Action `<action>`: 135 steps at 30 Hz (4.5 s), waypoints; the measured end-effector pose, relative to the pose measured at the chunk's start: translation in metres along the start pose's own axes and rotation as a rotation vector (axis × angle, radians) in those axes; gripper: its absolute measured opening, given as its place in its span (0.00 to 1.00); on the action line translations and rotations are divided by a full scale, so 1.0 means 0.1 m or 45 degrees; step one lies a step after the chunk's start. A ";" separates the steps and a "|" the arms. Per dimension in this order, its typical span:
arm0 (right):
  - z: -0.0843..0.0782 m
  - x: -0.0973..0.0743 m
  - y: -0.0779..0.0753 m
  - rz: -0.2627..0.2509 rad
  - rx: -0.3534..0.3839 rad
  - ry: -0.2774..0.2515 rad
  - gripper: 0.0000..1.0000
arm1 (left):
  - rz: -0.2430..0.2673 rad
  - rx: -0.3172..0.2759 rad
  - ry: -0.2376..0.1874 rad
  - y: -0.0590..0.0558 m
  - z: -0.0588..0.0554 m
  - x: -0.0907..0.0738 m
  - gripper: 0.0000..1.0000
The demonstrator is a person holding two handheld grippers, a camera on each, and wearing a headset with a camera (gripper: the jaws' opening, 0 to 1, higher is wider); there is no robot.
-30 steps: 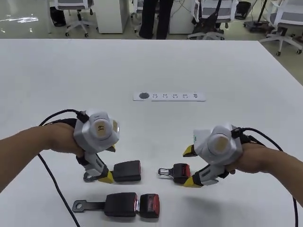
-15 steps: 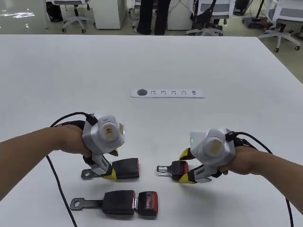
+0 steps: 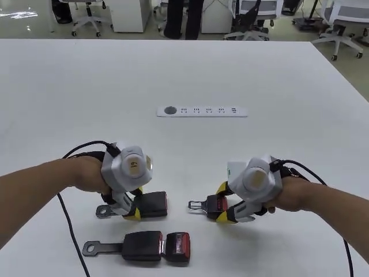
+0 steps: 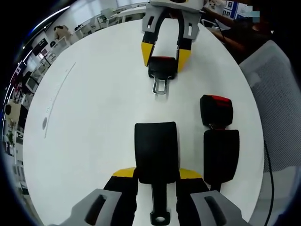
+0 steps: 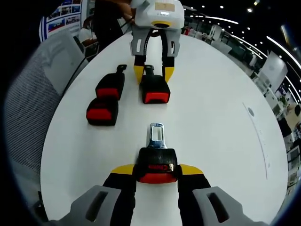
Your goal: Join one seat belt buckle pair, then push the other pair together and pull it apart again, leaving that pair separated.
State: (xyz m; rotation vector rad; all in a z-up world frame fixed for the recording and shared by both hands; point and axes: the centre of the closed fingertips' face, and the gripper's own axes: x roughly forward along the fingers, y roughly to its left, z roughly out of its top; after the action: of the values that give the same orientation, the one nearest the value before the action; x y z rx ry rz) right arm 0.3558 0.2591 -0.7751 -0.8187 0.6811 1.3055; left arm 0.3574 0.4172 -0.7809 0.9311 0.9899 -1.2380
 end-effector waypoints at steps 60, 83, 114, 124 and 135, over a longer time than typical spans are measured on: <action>0.40 0.21 0.06 0.013 0.019 -0.007 0.30 | -0.065 0.065 0.051 -0.04 0.00 0.04 0.32; 0.54 0.33 0.08 -0.010 0.005 -0.051 0.29 | -0.058 0.060 0.026 -0.06 0.02 0.03 0.32; 0.64 0.39 0.11 0.010 0.042 -0.054 0.26 | -0.052 0.043 -0.006 -0.05 0.01 0.04 0.30; 0.68 0.40 0.14 0.012 0.048 -0.051 0.26 | -0.051 0.046 0.001 -0.06 0.01 0.03 0.30; 0.68 0.41 0.15 0.011 0.057 -0.030 0.26 | -0.046 0.026 -0.017 -0.07 0.02 0.02 0.30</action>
State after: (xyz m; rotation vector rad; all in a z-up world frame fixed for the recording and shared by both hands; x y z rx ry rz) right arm 0.3462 0.3397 -0.7729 -0.7637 0.6936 1.3015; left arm 0.3506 0.4138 -0.7826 0.9235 0.9887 -1.2850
